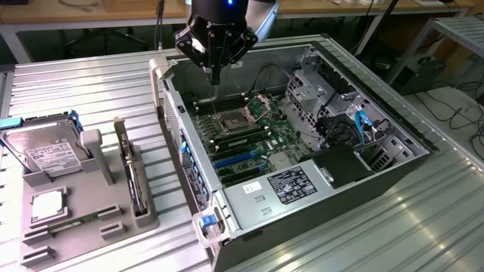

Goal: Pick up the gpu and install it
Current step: 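Reach for the gpu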

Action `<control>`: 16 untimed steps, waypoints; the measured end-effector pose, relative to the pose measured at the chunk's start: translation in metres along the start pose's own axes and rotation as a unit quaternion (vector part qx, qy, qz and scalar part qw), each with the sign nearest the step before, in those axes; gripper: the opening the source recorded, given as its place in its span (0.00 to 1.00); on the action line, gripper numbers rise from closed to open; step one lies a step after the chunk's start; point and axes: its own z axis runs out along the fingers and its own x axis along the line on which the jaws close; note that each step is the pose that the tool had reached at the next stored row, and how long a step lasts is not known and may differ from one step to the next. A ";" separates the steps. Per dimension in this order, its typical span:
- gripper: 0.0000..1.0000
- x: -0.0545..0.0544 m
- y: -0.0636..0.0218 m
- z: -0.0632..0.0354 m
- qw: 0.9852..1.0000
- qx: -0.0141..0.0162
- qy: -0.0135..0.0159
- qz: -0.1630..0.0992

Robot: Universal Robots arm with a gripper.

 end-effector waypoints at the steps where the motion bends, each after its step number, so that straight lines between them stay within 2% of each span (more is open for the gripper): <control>1: 0.11 0.001 0.0000 0.0000 1.000 0.000 0.000 0.000; 16: 0.11 0.011 -0.0008 -0.0003 1.000 0.000 0.000 0.000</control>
